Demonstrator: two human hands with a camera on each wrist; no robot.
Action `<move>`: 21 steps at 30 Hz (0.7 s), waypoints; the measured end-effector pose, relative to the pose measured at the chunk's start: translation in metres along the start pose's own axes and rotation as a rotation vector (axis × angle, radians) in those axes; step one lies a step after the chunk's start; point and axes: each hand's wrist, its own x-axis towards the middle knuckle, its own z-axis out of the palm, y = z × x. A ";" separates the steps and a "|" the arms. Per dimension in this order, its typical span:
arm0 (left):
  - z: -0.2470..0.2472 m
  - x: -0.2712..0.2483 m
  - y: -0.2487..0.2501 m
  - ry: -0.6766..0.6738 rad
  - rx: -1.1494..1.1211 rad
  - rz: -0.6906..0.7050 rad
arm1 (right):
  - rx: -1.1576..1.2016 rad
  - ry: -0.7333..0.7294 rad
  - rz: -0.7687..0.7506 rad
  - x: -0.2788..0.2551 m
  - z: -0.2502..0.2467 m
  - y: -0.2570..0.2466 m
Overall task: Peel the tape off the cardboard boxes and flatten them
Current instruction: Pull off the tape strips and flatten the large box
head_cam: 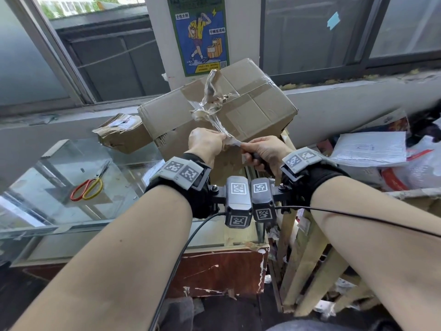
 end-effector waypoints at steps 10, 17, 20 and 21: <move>-0.009 -0.010 0.013 -0.146 -0.124 -0.103 | -0.115 -0.070 0.025 -0.011 0.003 -0.001; -0.007 -0.021 0.025 -0.235 -0.180 -0.168 | -0.113 -0.066 0.128 -0.015 0.005 -0.006; -0.001 -0.018 0.016 -0.245 -0.204 -0.081 | -0.118 -0.089 0.165 -0.013 -0.002 -0.005; 0.000 -0.017 0.013 -0.259 -0.201 -0.064 | -0.099 -0.091 0.160 -0.014 -0.005 -0.004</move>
